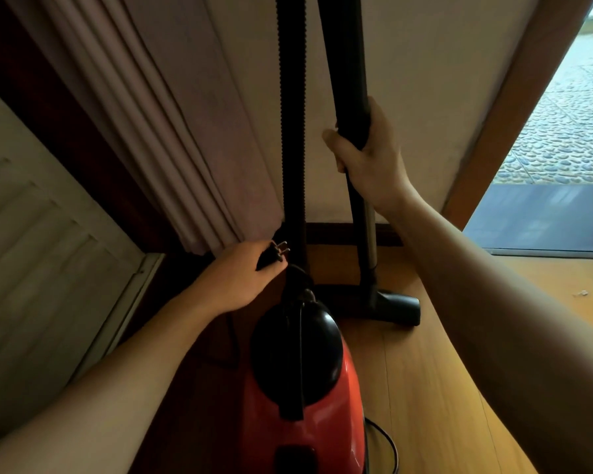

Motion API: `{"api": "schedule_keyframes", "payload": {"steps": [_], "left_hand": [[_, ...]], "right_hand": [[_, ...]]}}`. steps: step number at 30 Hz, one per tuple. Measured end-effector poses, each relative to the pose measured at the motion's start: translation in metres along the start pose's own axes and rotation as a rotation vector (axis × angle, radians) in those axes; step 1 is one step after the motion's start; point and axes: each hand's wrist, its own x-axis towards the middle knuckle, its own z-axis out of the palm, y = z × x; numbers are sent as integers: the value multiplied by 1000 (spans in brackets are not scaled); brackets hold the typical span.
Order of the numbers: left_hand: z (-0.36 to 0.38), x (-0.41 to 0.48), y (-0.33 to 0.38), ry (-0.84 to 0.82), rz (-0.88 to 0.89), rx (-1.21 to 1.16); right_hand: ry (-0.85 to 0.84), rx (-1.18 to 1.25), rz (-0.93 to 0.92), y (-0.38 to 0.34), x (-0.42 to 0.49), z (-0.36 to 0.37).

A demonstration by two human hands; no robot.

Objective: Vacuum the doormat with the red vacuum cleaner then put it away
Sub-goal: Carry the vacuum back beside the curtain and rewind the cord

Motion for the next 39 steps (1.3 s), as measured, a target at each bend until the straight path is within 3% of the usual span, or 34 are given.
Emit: {"api": "schedule_keyframes", "payload": {"steps": [2, 8, 12, 21, 27, 30, 32, 33, 36, 38, 39], "left_hand": [[-9, -2, 17, -71, -80, -105], [-8, -30, 58, -334, -311, -724], [27, -54, 58, -301, -418, -982], [98, -62, 61, -19, -367, -858], [155, -42, 92, 115, -493, -967], [167, -37, 100, -90, -554, -845], [159, -45, 101, -207, -457, -672], [152, -54, 102, -182, -345, -553], [117, -88, 99, 254, -1, -128], [103, -92, 80, 506, -16, 96], [98, -89, 72, 531, -122, 156]], "right_hand": [[0, -29, -2, 0, 0, 0], [7, -69, 1, 1, -1, 2], [18, -54, 23, 1, -5, 5], [27, -48, 47, -4, -20, 3], [8, -58, 44, -12, -28, -8], [10, -82, 39, -12, -28, -18], [15, -86, 26, -8, -24, -20], [13, -85, 19, -6, -22, -21], [-1, -119, -1, -5, -15, -27], [-6, -157, -33, -4, -11, -32], [-10, -179, -44, -4, -9, -34]]}}
